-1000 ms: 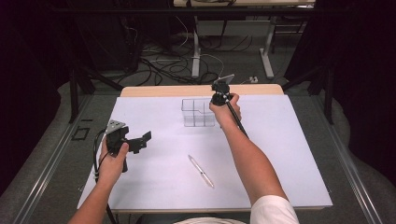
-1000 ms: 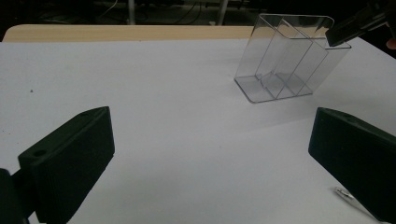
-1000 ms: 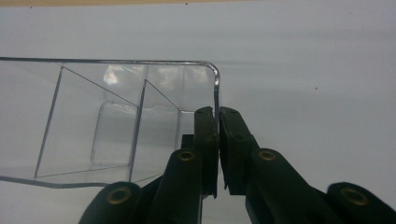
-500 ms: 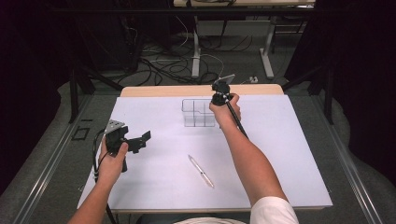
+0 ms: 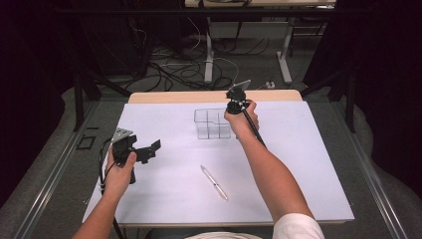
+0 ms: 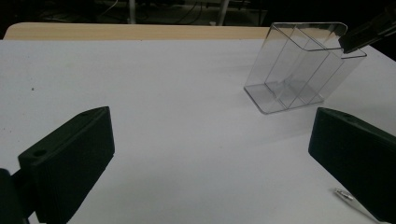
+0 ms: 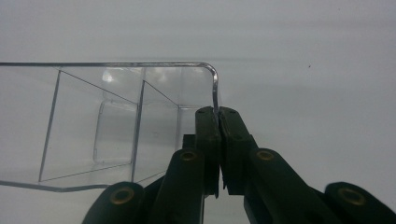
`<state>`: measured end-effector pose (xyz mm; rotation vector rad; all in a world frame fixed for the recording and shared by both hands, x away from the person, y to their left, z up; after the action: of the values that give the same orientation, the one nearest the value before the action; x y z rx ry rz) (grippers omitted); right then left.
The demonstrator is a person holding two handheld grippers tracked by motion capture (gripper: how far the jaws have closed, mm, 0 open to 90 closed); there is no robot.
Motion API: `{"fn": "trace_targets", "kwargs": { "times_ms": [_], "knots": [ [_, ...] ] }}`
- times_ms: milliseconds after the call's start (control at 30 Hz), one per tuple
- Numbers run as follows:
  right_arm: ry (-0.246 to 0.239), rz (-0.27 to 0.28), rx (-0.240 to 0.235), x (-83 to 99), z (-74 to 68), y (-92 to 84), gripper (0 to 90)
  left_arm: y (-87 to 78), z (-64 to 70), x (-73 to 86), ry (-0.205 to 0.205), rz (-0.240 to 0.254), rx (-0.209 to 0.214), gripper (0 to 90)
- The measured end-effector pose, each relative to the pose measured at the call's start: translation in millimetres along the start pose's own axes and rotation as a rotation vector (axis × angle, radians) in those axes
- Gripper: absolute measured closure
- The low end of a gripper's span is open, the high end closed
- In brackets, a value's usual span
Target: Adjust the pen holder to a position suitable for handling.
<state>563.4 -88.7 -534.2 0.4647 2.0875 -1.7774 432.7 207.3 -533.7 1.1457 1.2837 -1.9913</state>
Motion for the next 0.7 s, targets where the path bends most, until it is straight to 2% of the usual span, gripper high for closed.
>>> {"fn": "trace_targets", "kwargs": {
  "times_ms": [233,267,333,467,533,567,700],
  "knots": [
    [-0.027,-0.016,-0.011,9.1,2.2,-5.8,87.9,0.1,0.2,0.3,0.001,-0.001,-0.002,0.2],
    [-0.009,-0.004,-0.026,9.4,0.5,-5.6,87.9,0.2,0.2,0.7,0.001,-0.004,-0.002,0.2],
    [-0.018,-0.021,-0.015,13.8,3.2,-7.3,87.9,0.9,0.3,0.8,-0.001,-0.001,-0.002,0.2],
    [-0.027,-0.032,-0.026,19.6,5.3,-9.9,88.0,1.1,0.3,1.3,0.001,-0.004,-0.004,0.2],
    [-0.022,-0.010,-0.049,21.0,4.0,-10.7,87.9,1.2,0.4,1.5,0.001,-0.005,-0.004,0.2],
    [-0.040,-0.034,-0.028,23.5,6.4,-12.8,87.9,1.2,0.5,1.5,0.001,-0.006,-0.004,0.2],
    [-0.030,-0.044,-0.041,29.2,6.3,-15.7,87.9,2.3,0.2,2.6,0.001,-0.013,-0.006,0.2]
  ]
}}
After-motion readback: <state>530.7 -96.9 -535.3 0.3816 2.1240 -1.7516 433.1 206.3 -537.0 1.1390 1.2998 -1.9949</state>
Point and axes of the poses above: each handheld gripper's, and its own axes: y roughly forward along the jaws, x roughly out of its underside, z roughly to its right, the point moved 8 cm from there along y, roughly forward along the jaws
